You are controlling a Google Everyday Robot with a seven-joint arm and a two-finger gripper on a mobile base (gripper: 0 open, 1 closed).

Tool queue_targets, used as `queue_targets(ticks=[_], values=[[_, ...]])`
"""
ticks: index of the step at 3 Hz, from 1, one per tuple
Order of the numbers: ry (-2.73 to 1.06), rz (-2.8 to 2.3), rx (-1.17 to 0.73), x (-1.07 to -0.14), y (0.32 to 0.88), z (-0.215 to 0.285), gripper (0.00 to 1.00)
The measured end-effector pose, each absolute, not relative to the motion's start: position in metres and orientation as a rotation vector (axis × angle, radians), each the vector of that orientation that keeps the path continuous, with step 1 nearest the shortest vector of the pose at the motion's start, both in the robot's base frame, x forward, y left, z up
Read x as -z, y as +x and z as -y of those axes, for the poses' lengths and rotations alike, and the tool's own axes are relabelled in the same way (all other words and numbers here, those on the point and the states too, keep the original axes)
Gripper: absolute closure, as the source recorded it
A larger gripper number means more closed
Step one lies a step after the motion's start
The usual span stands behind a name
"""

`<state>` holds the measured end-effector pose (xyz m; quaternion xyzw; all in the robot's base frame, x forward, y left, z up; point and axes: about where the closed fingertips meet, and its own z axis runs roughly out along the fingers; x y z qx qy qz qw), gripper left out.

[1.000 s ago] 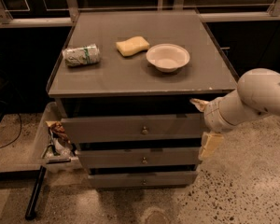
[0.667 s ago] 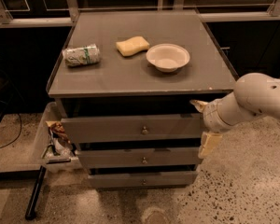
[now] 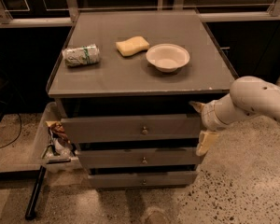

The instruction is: Open top drawer

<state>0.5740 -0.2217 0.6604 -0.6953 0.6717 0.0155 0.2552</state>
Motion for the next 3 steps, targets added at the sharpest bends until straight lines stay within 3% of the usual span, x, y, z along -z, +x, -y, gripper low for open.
queue_targets(ticks=[3], values=[[-1.845, -1.769, -0.18, -0.64, 0.592, 0.197, 0.0]])
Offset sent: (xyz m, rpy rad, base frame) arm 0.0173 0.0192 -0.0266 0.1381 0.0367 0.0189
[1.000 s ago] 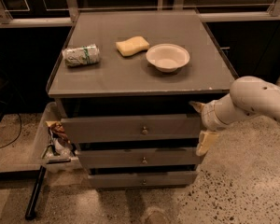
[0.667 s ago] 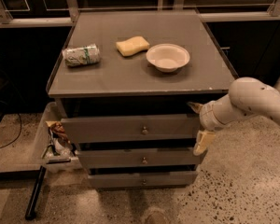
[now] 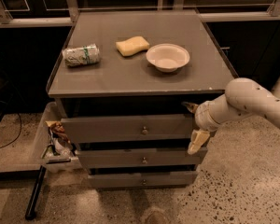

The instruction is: Open top drawer

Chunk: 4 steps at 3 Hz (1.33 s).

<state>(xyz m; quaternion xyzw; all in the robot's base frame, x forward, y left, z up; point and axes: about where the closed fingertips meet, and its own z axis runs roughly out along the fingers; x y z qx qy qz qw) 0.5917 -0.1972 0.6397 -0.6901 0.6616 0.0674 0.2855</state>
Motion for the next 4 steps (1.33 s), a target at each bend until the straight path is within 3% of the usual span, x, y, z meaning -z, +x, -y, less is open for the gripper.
queue_targets(ticks=[1, 4], values=[[-1.845, -1.769, -0.18, -0.64, 0.592, 0.197, 0.17], [-1.865, -1.789, -0.193, -0.643, 0.58, 0.204, 0.87]])
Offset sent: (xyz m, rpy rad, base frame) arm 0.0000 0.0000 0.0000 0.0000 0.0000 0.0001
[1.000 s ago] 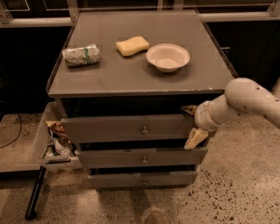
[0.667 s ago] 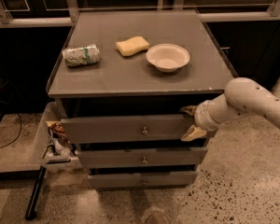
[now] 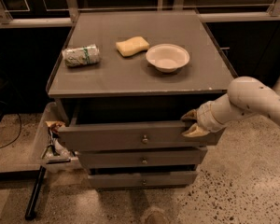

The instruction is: Open top drawer

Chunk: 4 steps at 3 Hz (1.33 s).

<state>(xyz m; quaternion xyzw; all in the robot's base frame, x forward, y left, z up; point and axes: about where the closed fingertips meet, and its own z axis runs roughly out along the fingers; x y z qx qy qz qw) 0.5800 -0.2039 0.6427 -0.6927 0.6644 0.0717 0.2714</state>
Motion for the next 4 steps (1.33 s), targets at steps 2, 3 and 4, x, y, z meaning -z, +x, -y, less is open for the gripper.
queue_targets(ticks=[2, 3, 4], values=[[-1.866, -1.789, -0.193, -0.6457, 0.58, 0.2039, 0.65], [-1.856, -1.79, -0.218, -0.6412, 0.5802, 0.203, 0.4], [-1.849, -1.796, -0.232, -0.6392, 0.5774, 0.205, 0.18]])
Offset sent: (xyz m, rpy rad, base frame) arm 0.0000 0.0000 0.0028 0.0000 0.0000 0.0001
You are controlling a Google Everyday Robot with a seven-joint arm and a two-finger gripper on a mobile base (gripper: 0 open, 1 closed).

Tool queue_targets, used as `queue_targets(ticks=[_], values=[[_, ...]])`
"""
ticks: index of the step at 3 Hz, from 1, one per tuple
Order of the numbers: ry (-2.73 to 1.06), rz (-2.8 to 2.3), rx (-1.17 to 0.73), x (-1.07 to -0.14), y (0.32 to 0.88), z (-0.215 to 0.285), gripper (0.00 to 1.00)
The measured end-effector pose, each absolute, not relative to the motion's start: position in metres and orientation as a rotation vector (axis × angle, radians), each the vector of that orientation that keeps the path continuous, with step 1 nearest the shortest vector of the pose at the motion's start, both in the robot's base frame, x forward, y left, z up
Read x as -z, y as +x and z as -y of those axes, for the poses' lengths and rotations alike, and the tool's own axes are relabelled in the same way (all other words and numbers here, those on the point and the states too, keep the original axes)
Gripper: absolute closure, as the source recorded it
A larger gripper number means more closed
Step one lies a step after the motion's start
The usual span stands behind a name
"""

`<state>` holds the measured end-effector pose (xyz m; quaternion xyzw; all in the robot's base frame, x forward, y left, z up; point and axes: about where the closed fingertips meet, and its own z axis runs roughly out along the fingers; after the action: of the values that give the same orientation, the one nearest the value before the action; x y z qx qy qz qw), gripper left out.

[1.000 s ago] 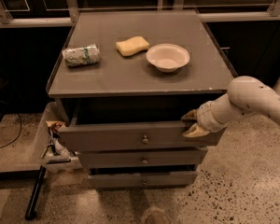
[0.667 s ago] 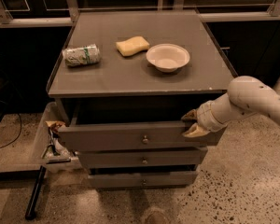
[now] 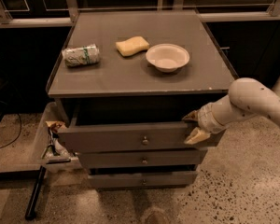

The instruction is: Open top drawer

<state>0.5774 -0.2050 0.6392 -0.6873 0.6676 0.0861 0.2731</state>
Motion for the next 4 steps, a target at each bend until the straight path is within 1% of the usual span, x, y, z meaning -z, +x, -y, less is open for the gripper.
queue_targets(ticks=[1, 2, 3, 4], values=[[-1.844, -1.814, -0.244, -0.634, 0.566, 0.21, 0.03], [-1.841, -1.846, -0.24, -0.633, 0.544, 0.219, 0.23], [-1.843, -1.867, -0.222, -0.639, 0.522, 0.226, 0.47], [-1.843, -1.876, -0.216, -0.643, 0.513, 0.23, 0.69]])
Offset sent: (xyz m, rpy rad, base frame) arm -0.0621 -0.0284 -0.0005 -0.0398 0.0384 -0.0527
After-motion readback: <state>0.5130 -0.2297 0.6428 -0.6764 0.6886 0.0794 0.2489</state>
